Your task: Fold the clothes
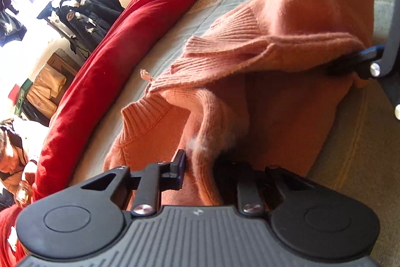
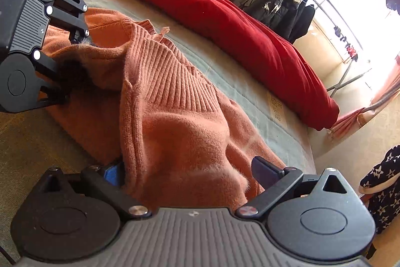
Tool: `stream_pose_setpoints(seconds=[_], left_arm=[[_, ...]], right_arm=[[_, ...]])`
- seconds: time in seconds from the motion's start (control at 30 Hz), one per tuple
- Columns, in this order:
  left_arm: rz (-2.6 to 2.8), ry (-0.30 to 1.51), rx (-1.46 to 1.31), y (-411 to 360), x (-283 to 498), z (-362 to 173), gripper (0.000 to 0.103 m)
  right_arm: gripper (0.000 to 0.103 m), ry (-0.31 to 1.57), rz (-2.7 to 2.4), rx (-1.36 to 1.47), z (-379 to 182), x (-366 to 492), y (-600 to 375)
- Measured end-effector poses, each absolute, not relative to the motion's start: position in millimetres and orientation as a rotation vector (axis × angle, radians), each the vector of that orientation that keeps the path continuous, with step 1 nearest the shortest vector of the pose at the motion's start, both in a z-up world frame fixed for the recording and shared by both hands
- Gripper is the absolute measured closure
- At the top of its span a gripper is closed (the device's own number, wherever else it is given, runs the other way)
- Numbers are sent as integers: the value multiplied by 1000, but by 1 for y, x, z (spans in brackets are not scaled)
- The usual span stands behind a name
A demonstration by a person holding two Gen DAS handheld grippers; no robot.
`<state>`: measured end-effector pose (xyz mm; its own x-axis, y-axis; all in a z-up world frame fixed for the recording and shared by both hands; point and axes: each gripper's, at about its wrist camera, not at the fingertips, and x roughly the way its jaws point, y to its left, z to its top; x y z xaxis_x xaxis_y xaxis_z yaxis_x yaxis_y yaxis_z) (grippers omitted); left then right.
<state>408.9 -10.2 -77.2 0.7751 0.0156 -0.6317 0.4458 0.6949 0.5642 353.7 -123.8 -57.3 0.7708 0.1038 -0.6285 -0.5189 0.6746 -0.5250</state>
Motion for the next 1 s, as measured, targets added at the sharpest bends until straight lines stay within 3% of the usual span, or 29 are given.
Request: stream_pose_setpoints(seconds=[0.17, 0.43, 0.8, 0.9, 1.0], left_arm=[[-257, 666, 719, -5, 417, -79, 88], [-291, 700, 617, 10, 420, -70, 88], [-302, 712, 564, 16, 422, -67, 87], [-320, 717, 555, 19, 423, -64, 87], [-326, 722, 525, 22, 424, -62, 87]], right_arm=[[3, 537, 395, -732, -46, 337, -115], [22, 632, 461, -696, -61, 332, -117], [21, 617, 374, -558, -45, 357, -108], [31, 643, 273, -606, -52, 378, -113], [30, 691, 188, -562, -51, 385, -142]])
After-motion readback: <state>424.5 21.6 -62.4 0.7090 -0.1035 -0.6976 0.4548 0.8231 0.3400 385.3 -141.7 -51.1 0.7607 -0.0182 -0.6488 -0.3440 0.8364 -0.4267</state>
